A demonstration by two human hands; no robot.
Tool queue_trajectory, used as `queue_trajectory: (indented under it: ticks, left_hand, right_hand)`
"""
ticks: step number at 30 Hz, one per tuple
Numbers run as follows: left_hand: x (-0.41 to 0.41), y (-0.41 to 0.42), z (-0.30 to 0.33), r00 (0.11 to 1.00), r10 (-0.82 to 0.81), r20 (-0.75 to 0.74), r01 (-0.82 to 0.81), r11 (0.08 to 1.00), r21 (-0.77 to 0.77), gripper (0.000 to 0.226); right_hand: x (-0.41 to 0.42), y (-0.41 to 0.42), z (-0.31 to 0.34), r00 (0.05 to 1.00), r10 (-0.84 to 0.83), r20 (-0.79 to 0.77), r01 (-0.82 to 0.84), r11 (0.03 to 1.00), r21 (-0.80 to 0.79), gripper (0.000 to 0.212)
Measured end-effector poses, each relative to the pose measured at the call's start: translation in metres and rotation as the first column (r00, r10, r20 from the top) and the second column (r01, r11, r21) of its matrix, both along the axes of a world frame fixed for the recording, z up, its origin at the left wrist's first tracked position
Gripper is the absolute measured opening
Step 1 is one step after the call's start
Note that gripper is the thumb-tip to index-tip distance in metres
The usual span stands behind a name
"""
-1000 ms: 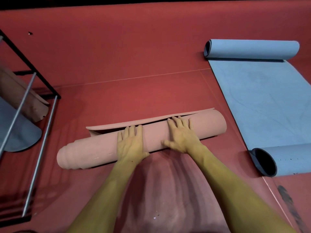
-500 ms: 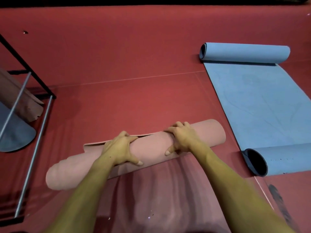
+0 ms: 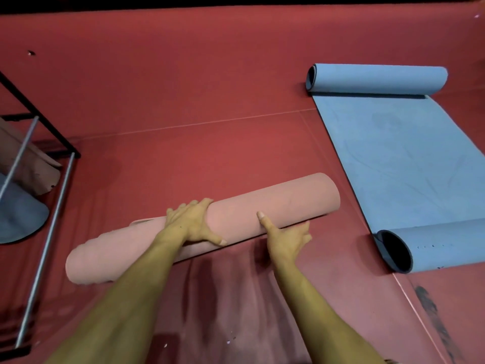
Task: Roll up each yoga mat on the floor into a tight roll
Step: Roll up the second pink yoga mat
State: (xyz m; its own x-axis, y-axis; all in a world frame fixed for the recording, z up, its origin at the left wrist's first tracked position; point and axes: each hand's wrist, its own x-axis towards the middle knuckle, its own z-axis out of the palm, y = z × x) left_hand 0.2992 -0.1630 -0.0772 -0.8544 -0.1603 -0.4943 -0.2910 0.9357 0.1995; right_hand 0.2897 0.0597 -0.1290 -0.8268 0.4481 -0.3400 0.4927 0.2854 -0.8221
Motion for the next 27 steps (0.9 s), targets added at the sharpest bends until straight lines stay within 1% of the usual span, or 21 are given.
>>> queue_trajectory:
  ticks: [1, 2, 3, 4, 5, 7, 9, 10, 12, 14, 16, 17, 18, 20, 21, 22, 23, 24, 25, 26, 27]
  left_hand:
    - [0.001, 0.0, -0.001, 1.0, 0.004, -0.012, -0.004, 1.0, 0.007, 0.13]
    - [0.003, 0.001, -0.002, 1.0, 0.006, -0.027, -0.006, 1.0, 0.012, 0.128]
    - [0.006, 0.002, -0.002, 0.999, 0.005, -0.045, -0.004, 1.0, 0.011, 0.127]
    - [0.009, 0.002, -0.002, 0.998, 0.004, -0.066, -0.003, 1.0, 0.009, 0.128]
    - [0.011, 0.003, -0.001, 0.996, 0.008, -0.084, -0.007, 1.0, 0.013, 0.129]
    - [0.014, 0.006, 0.009, 0.993, 0.032, -0.112, -0.025, 0.998, 0.063, 0.131]
    - [0.016, 0.009, 0.027, 0.977, 0.086, -0.194, -0.06, 0.989, 0.138, 0.128]
    - [0.017, 0.011, 0.039, 0.96, 0.127, -0.249, -0.083, 0.98, 0.181, 0.126]
    - [0.017, 0.011, 0.065, 0.917, 0.215, -0.335, -0.118, 0.95, 0.288, 0.124]
    - [0.017, 0.007, 0.099, 0.869, 0.302, -0.392, -0.108, 0.889, 0.445, 0.121]
    - [0.017, -0.001, 0.148, 0.796, 0.44, -0.416, -0.087, 0.763, 0.64, 0.121]
    - [0.016, -0.005, 0.18, 0.744, 0.501, -0.442, -0.053, 0.704, 0.708, 0.119]
    - [0.015, -0.007, 0.215, 0.674, 0.544, -0.5, 0.01, 0.67, 0.742, 0.113]
    - [0.015, -0.005, 0.297, 0.52, 0.563, -0.642, 0.21, 0.644, 0.735, 0.096]
    - [0.018, -0.002, 0.34, 0.464, 0.567, -0.681, 0.304, 0.62, 0.723, 0.087]
    - [0.024, 0.001, 0.382, 0.438, 0.566, -0.698, 0.382, 0.586, 0.715, 0.078]
    - [0.033, 0.003, 0.416, 0.432, 0.542, -0.721, 0.432, 0.577, 0.693, 0.07]
    - [0.043, 0.004, 0.44, 0.432, 0.495, -0.754, 0.456, 0.601, 0.656, 0.064]
    - [0.054, 0.004, 0.453, 0.434, 0.423, -0.795, 0.458, 0.656, 0.599, 0.059]
    - [0.064, 0.004, 0.457, 0.454, 0.335, -0.826, 0.453, 0.711, 0.538, 0.053]
    - [0.076, 0.006, 0.456, 0.495, 0.246, -0.833, 0.45, 0.748, 0.488, 0.05]
  right_hand:
    - [0.0, 0.001, -0.007, 0.999, -0.035, 0.003, 0.035, 0.978, -0.205, 0.123]
    - [-0.001, 0.002, -0.013, 0.998, -0.059, 0.014, 0.059, 0.925, -0.375, 0.114]
    - [-0.001, 0.005, -0.017, 0.998, -0.046, 0.035, 0.058, 0.869, -0.491, 0.108]
    - [-0.001, 0.007, -0.019, 0.999, -0.02, 0.044, 0.042, 0.818, -0.574, 0.105]
    - [-0.002, 0.007, -0.014, 0.999, -0.006, 0.042, 0.031, 0.771, -0.637, 0.103]
    - [-0.006, 0.0, 0.006, 0.999, -0.041, 0.02, 0.042, 0.684, -0.728, 0.096]
    - [-0.018, -0.009, 0.037, 0.987, -0.136, -0.082, 0.021, 0.627, -0.779, 0.093]
    - [-0.027, -0.014, 0.059, 0.973, -0.167, -0.157, -0.016, 0.634, -0.773, 0.095]
    - [-0.044, -0.023, 0.109, 0.942, -0.142, -0.303, -0.119, 0.704, -0.701, 0.106]
    - [-0.056, -0.03, 0.163, 0.899, -0.047, -0.436, -0.249, 0.764, -0.595, 0.114]
    - [-0.058, -0.035, 0.218, 0.822, 0.072, -0.564, -0.382, 0.805, -0.454, 0.113]
    - [-0.055, -0.037, 0.244, 0.772, 0.131, -0.622, -0.443, 0.813, -0.378, 0.112]
    - [-0.048, -0.039, 0.268, 0.717, 0.186, -0.672, -0.494, 0.815, -0.302, 0.112]
    - [-0.031, -0.041, 0.304, 0.61, 0.279, -0.741, -0.567, 0.807, -0.163, 0.114]
    - [-0.022, -0.041, 0.319, 0.565, 0.324, -0.758, -0.593, 0.799, -0.101, 0.116]
    - [-0.012, -0.04, 0.332, 0.526, 0.375, -0.763, -0.621, 0.783, -0.042, 0.118]
    - [-0.001, -0.039, 0.345, 0.493, 0.43, -0.756, -0.65, 0.76, 0.008, 0.12]
    - [0.008, -0.035, 0.359, 0.465, 0.479, -0.744, -0.677, 0.734, 0.05, 0.122]
    - [0.017, -0.03, 0.376, 0.433, 0.508, -0.744, -0.695, 0.714, 0.083, 0.124]
    - [0.023, -0.024, 0.396, 0.395, 0.513, -0.763, -0.697, 0.708, 0.115, 0.126]
    - [0.03, -0.016, 0.416, 0.35, 0.509, -0.786, -0.69, 0.708, 0.152, 0.129]
